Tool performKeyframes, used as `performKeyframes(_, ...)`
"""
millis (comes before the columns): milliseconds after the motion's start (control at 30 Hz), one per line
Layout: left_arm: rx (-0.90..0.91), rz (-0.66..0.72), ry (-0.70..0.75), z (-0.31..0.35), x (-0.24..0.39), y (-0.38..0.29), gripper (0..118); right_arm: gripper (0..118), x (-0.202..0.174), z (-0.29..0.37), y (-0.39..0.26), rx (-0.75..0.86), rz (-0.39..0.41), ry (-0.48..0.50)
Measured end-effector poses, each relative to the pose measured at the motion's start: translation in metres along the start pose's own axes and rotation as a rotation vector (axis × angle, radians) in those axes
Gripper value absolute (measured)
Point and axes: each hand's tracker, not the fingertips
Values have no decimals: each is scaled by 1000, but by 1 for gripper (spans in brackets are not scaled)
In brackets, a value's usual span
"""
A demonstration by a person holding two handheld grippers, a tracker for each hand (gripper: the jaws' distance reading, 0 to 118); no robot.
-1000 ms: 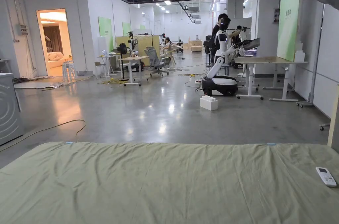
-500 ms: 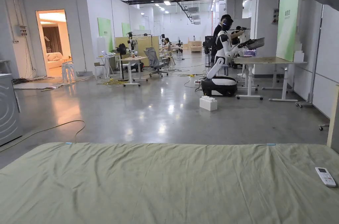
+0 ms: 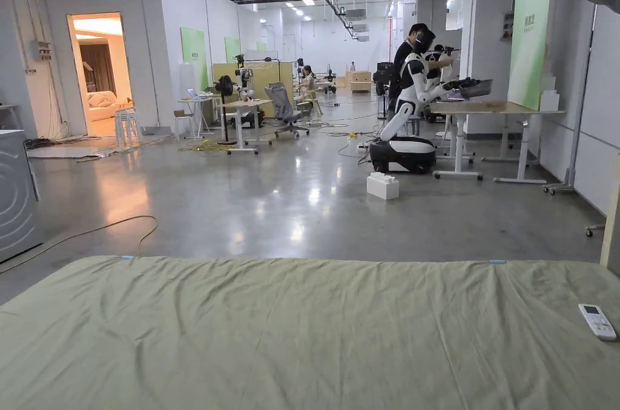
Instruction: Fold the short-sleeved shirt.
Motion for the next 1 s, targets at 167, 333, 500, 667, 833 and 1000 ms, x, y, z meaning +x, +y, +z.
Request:
performKeyframes(167,1,-10,-4,0,1,1,118,118,-2,1,0,3,10,12)
performKeyframes(333,-4,-9,-3,0,1,0,118,118,-4,1,-1,1,23,25)
performKeyframes(500,-10,-11,-4,0,1,0,118,118,-3,2,0,5,18,25)
performKeyframes(667,-4,-11,-8,0,2,1,118,118,-1,3,1,5,1,24)
performKeyframes(833,-6,-11,-13,0,2,1,118,118,0,3,1,3,-1,23)
performKeyframes(1000,-13,-11,-15,0,2,0,118,118,0,3,0,-2,0,24)
